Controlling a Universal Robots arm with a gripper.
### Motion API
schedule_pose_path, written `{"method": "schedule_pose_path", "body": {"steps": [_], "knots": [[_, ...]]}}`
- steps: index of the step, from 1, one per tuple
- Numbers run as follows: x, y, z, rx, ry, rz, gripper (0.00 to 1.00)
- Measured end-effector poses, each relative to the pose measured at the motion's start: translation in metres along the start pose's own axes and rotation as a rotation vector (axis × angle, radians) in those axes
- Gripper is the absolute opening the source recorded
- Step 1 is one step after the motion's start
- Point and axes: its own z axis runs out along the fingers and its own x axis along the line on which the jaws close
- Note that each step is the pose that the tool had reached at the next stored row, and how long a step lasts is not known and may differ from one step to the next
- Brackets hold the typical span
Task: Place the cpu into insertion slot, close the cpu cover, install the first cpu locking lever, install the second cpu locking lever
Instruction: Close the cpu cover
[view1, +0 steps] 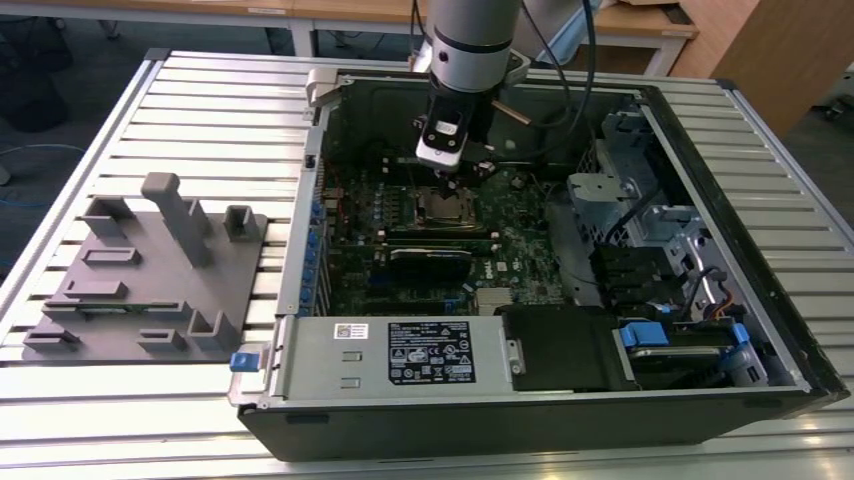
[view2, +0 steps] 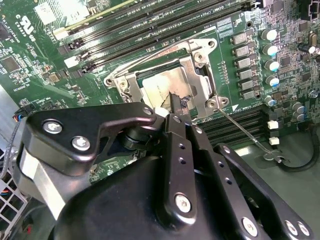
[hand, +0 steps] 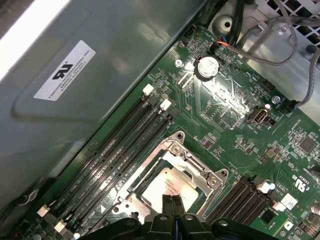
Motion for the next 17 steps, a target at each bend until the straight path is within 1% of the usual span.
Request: {"method": "schedule_pose_path", "body": {"steps": [17], "knots": [[0.0,0.0,0.0,0.0,0.0,-0.007,0.11]]}}
